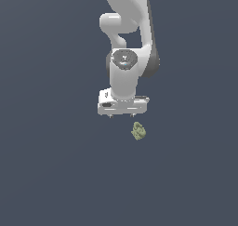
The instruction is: Pick up the object and move it to a goal position.
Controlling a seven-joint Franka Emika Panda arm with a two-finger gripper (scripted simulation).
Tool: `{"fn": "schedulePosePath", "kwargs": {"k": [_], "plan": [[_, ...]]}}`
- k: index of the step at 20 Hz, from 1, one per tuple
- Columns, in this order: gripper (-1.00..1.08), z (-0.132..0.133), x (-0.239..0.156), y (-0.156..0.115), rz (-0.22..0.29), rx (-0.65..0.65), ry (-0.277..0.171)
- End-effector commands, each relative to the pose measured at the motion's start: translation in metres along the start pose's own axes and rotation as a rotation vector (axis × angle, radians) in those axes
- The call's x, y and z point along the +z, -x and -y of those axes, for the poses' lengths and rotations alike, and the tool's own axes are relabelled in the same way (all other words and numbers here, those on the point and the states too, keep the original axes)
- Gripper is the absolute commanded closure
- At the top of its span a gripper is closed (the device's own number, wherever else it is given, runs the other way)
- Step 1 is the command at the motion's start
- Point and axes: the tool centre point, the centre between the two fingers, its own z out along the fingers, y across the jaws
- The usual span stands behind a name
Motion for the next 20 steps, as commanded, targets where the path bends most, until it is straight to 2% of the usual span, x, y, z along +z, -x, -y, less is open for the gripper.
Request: {"fn": "schedulePosePath", "kwargs": {"k": [1, 12, 20], "plan": [[-0.92, 0.000, 0.000, 0.000, 0.000, 0.000, 0.000], [-0.92, -0.015, 0.000, -0.007, -0.009, 0.011, 0.005], [-0.92, 0.002, 0.007, -0.012, -0.013, -0.066, 0.007]]}}
